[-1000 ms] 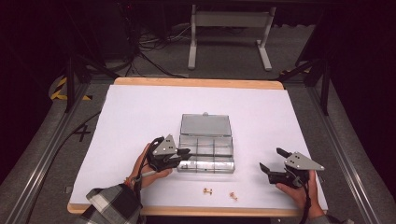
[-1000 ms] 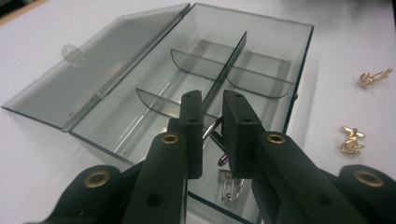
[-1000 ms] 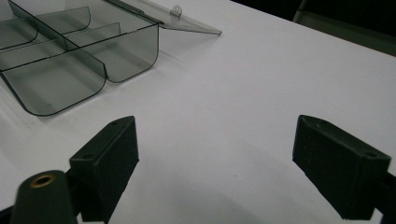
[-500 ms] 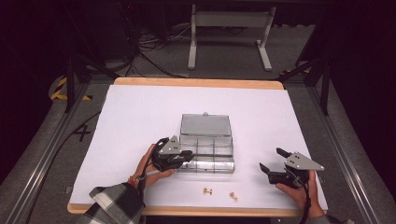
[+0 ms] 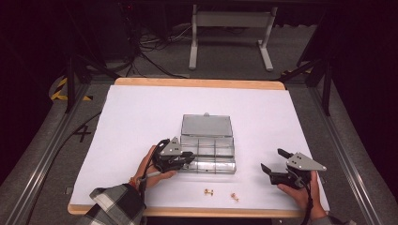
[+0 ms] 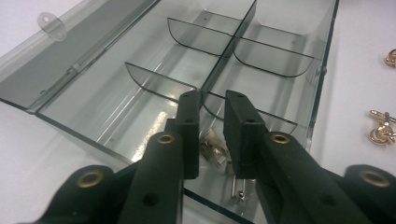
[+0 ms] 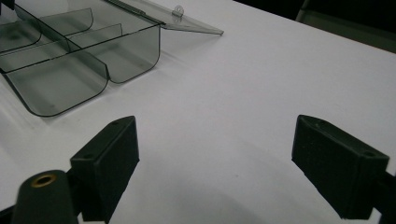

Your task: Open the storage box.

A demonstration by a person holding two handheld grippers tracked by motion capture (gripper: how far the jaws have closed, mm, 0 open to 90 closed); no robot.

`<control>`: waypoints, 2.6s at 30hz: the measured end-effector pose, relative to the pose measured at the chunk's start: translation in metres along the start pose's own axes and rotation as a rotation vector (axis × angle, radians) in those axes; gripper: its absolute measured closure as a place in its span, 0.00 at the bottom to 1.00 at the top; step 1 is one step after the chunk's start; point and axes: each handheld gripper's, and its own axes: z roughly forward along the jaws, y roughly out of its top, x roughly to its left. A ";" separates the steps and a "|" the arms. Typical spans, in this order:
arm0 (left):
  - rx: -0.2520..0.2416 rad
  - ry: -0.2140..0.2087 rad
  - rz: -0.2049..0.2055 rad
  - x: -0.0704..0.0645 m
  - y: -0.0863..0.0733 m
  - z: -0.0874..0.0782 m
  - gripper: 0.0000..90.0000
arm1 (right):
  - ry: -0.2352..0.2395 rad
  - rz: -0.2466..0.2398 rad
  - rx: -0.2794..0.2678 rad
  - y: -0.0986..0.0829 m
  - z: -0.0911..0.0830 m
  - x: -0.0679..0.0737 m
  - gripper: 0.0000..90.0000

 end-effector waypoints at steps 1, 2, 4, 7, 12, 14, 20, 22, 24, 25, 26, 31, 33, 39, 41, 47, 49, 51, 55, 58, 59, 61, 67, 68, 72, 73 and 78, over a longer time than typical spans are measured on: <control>-0.007 -0.005 -0.005 0.001 0.000 0.000 0.82 | -0.001 -0.002 -0.001 0.000 0.000 0.000 0.17; -0.009 -0.004 -0.007 0.000 0.000 -0.001 0.79 | -0.002 -0.004 -0.001 0.000 0.000 0.000 0.17; -0.024 0.005 -0.002 -0.001 0.000 -0.003 0.74 | -0.005 -0.004 -0.004 0.000 -0.001 0.001 0.18; -0.068 0.001 0.015 -0.007 0.002 -0.010 0.70 | 0.002 -0.001 -0.013 0.000 -0.002 0.000 0.21; -0.099 -0.031 0.041 -0.019 0.005 -0.019 0.67 | 0.001 -0.006 -0.009 0.000 -0.001 0.000 0.22; -0.099 -0.042 0.051 -0.025 0.005 -0.022 0.66 | 0.003 -0.007 -0.010 0.000 -0.001 0.000 0.22; -0.054 -0.082 0.094 -0.047 0.002 -0.020 0.63 | 0.011 -0.003 -0.015 0.000 -0.002 0.000 0.22; -0.057 -0.107 0.094 -0.052 0.002 -0.019 0.63 | 0.010 -0.005 -0.014 0.000 -0.002 0.000 0.22; -0.052 -0.146 0.098 -0.060 0.002 -0.016 0.63 | 0.010 -0.006 -0.015 0.000 -0.002 0.000 0.22; -0.052 -0.146 0.098 -0.060 0.002 -0.016 0.61 | 0.010 -0.006 -0.015 0.000 -0.002 0.000 0.22; -0.044 -0.163 0.099 -0.062 0.002 -0.013 0.61 | 0.010 -0.009 -0.017 0.000 -0.002 0.000 0.22; -0.012 -0.240 0.097 -0.071 0.001 0.003 0.60 | 0.011 -0.015 -0.014 0.000 -0.002 0.001 0.22; 0.012 -0.258 0.114 -0.074 0.001 0.009 0.60 | 0.011 -0.018 -0.013 0.000 -0.001 0.001 0.22; 0.042 -0.270 0.126 -0.076 0.003 0.018 0.60 | 0.012 -0.018 -0.013 0.000 -0.001 0.001 0.22; 0.044 -0.258 0.150 -0.075 0.004 0.021 0.62 | 0.011 -0.017 -0.011 0.000 -0.001 0.002 0.22; 0.076 -0.268 0.156 -0.075 0.005 0.027 0.70 | 0.010 -0.003 -0.015 0.000 -0.002 0.000 0.22; 0.092 -0.270 0.163 -0.076 0.005 0.028 0.71 | 0.010 -0.004 -0.015 0.000 -0.002 0.000 0.22; 0.105 -0.267 0.168 -0.076 0.004 0.029 0.73 | 0.011 -0.006 -0.015 0.000 -0.001 0.000 0.22; 0.113 -0.241 0.161 -0.075 0.002 0.030 0.77 | 0.011 -0.012 -0.014 0.000 -0.002 0.001 0.21; 0.108 -0.232 0.165 -0.074 0.003 0.030 0.80 | 0.009 -0.008 -0.011 0.000 -0.001 0.001 0.21; 0.105 -0.233 0.155 -0.074 0.002 0.030 0.82 | 0.008 -0.009 -0.011 0.000 -0.001 0.001 0.21; 0.106 -0.229 0.150 -0.074 0.002 0.030 0.86 | 0.004 -0.014 -0.011 0.000 -0.001 0.001 0.21; 0.103 -0.222 0.139 -0.074 0.002 0.030 0.87 | -0.008 0.008 -0.009 0.000 -0.001 0.000 0.21; 0.107 -0.220 0.132 -0.074 0.001 0.029 0.87 | -0.007 0.007 -0.010 0.000 -0.001 0.000 0.21; 0.088 -0.212 0.144 -0.070 0.002 0.027 0.87 | -0.006 -0.004 -0.009 0.000 -0.001 0.001 0.21; 0.089 -0.209 0.135 -0.069 0.002 0.024 0.87 | -0.007 -0.004 -0.008 0.000 -0.001 0.000 0.21; 0.039 -0.186 0.127 -0.064 0.005 0.011 0.87 | -0.005 0.003 -0.009 0.000 -0.001 0.000 0.21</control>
